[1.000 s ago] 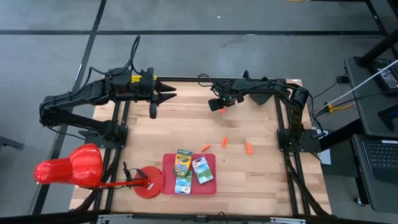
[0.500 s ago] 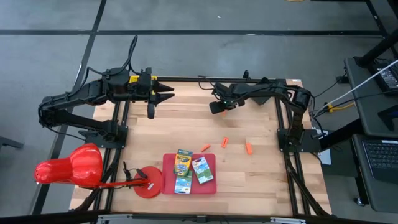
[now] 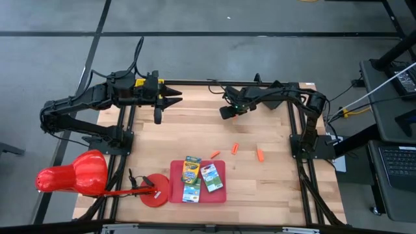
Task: Pick & Place School Supplies
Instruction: Put the orange eraser into the black bin
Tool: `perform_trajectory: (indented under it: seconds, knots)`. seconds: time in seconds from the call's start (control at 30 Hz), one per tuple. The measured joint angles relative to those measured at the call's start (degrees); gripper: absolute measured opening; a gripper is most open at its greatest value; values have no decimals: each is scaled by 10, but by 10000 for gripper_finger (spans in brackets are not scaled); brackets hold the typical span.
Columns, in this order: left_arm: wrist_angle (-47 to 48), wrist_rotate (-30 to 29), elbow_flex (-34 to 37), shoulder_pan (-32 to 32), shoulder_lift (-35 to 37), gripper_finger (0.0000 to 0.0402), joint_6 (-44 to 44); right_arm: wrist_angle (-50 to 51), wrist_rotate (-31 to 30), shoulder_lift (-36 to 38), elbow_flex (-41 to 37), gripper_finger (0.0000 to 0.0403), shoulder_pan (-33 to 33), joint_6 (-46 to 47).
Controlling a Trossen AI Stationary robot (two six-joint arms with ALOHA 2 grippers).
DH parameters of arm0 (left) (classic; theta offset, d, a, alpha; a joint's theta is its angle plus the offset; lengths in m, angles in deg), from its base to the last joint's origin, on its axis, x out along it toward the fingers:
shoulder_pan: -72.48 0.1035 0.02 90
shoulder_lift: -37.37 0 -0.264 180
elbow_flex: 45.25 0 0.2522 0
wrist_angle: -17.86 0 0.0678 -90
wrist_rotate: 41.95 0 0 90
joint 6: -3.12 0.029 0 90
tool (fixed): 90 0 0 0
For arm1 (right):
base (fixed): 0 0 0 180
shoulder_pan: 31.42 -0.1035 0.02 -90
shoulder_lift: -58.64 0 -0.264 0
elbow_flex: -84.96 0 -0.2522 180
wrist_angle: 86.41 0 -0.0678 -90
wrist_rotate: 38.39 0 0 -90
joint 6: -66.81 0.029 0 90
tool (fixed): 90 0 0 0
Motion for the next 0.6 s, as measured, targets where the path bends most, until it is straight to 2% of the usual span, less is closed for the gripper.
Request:
perform_trajectory:
  seconds: [0.1, 0.43, 0.6]
  knots:
    - [0, 0, 0, 0, 0, 92, -4, 28, 2, -4, -2, 133, 6, -10]
    - [0, -6, 0, 0, 0, 92, 0, 31, 2, -5, -2, 132, 13, -33]
    - [0, -6, 0, 0, 0, 92, 0, 33, -5, -5, -2, 100, 13, -37]
